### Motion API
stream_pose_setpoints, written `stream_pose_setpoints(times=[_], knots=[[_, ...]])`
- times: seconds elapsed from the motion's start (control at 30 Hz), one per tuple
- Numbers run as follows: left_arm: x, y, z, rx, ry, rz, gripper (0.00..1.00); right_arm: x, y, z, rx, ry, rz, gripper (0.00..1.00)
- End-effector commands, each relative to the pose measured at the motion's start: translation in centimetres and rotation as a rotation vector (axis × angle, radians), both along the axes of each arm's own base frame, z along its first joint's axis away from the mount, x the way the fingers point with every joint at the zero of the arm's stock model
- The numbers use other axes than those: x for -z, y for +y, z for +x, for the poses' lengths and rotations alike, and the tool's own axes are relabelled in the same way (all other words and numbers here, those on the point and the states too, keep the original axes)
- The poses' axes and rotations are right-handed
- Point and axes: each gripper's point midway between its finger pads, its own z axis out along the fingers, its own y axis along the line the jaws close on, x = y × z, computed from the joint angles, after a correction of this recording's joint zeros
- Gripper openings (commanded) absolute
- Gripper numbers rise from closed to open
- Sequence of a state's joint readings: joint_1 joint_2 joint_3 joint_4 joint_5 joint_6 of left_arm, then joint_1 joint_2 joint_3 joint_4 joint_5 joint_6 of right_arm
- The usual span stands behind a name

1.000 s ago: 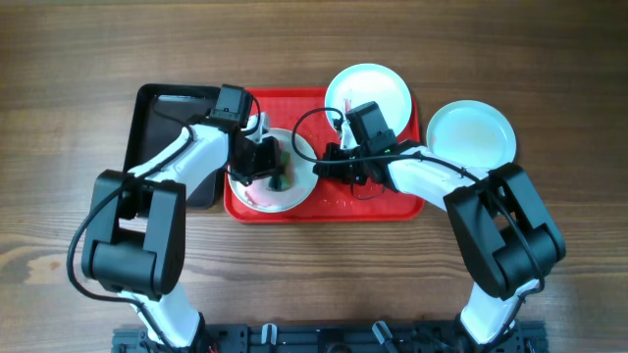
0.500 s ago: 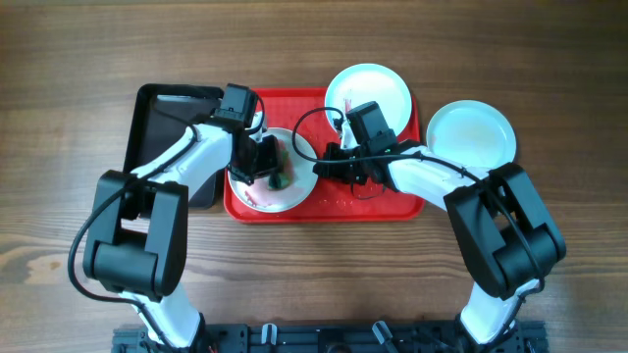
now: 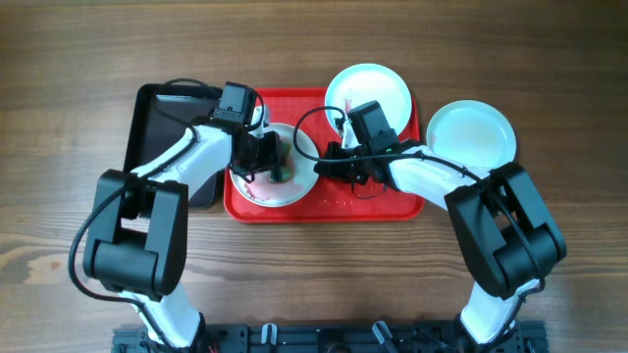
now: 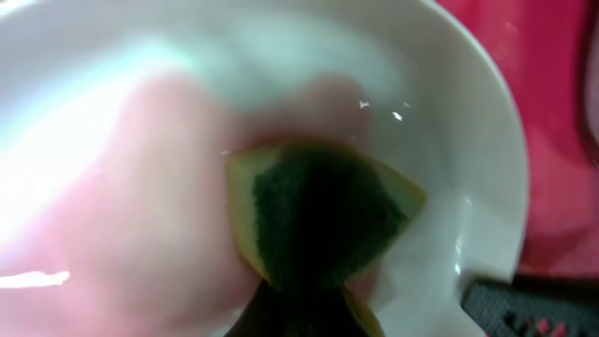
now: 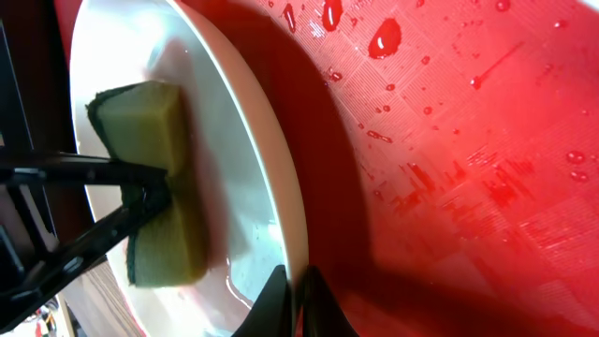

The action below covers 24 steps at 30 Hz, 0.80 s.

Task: Clean dirty plates on tray and stack at the side
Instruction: 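Keep scrubbing the sauced plate with the sponge in the left gripper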

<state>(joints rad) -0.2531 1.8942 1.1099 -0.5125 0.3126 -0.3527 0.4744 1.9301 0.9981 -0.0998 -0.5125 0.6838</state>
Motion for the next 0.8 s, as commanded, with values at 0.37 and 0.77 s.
stream_pose_setpoints(times=[0.37,0.77], knots=[[1.4,0.6,-6.6,0.062,0.272,-0.006,0.04,2.2,-0.7,-0.9,0.002,0.048,-0.044,0.04],[1.1,0.6,0.3,0.001,-0.009,0.026,0.04,2.2,-0.6,-0.9,0.001,0.048,-0.044,0.04]])
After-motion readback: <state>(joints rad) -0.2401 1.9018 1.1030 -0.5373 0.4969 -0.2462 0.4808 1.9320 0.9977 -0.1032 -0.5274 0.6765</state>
